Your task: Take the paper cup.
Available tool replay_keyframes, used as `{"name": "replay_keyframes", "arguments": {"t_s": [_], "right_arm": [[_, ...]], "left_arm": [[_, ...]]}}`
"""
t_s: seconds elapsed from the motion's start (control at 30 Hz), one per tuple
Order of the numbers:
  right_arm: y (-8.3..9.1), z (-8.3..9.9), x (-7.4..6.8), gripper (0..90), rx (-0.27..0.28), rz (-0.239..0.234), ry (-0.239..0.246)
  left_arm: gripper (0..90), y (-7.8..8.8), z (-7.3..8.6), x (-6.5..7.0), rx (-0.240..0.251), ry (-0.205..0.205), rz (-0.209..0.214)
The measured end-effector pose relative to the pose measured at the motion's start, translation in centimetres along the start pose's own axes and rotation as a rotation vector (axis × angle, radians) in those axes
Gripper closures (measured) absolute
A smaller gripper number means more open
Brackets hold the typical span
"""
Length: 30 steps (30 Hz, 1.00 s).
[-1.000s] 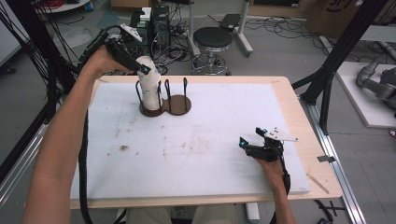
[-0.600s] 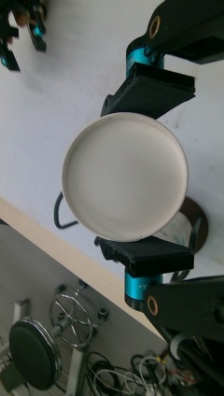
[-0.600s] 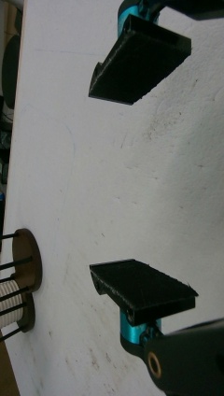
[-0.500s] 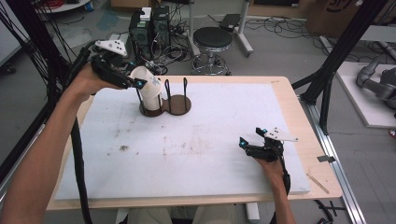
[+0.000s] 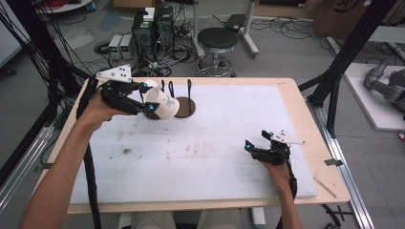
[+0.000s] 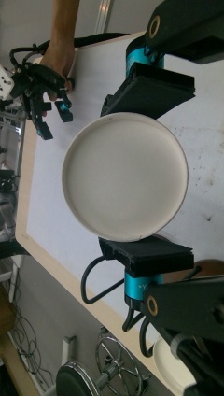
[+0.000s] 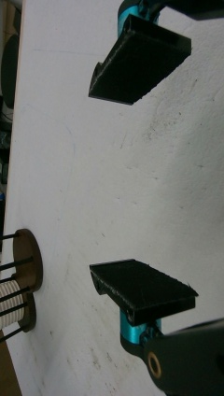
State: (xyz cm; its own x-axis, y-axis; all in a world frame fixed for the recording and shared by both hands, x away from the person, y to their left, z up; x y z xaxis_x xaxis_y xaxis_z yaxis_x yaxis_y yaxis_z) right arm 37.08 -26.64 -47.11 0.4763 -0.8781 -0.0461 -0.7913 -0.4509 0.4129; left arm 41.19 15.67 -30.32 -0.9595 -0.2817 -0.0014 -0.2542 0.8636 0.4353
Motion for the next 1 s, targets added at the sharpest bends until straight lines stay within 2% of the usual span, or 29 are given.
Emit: {"name": "replay_keyframes", "arguments": {"t_s": [0.07, 0.1, 0.13, 0.17, 0.33, 0.5, 0.73, 1.0], "right_arm": [[0.0, 0.0, 0.0, 14.5, 0.004, 0.002, 0.004], [0.0, 0.0, 0.0, 14.5, 0.004, 0.002, 0.004], [0.0, 0.0, 0.0, 14.5, 0.003, 0.003, 0.005], [0.0, 0.0, 0.0, 14.5, 0.003, 0.003, 0.005], [0.0, 0.0, -0.1, 14.5, -0.003, 0.004, 0.009], [0.0, 0.0, -0.1, 14.5, -0.003, 0.004, 0.005], [0.0, 0.0, -0.1, 14.5, -0.003, 0.004, 0.006], [-0.1, 0.0, -0.1, 14.5, -0.007, 0.004, 0.011]], "left_arm": [[35.9, -0.4, 0.8, 0.8, 0.006, -0.007, 0.011], [35.9, -0.4, 0.8, 0.8, 0.006, -0.007, 0.011], [35.9, -0.5, 1.3, 1.5, 0.042, 0.004, 0.017], [35.9, -0.5, 1.3, 1.5, 0.042, 0.004, 0.017], [35.8, -0.7, 2.8, 3.6, 0.143, -0.006, 0.039], [35.8, -1.1, 3.9, 4.5, 0.169, -0.005, 0.051], [35.8, -1.4, 5.8, 5.4, 0.2, 0.022, 0.059], [35.7, -1.4, 7.3, 5.4, 0.218, 0.034, 0.06]]}}
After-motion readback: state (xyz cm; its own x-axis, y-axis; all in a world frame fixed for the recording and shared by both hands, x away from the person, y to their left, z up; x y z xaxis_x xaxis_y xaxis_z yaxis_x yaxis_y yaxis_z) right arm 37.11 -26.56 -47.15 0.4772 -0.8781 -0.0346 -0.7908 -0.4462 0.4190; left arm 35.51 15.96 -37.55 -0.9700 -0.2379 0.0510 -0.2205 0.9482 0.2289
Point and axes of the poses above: each handheld gripper's, and its own axes: y roughly backward along the jaws, z roughly out of its underside, x roughly to its right, the point moved 5 cm from there along -y, roughly forward along the jaws, and after that the axes turned 4 degrees about z, right-handed, at the moved point
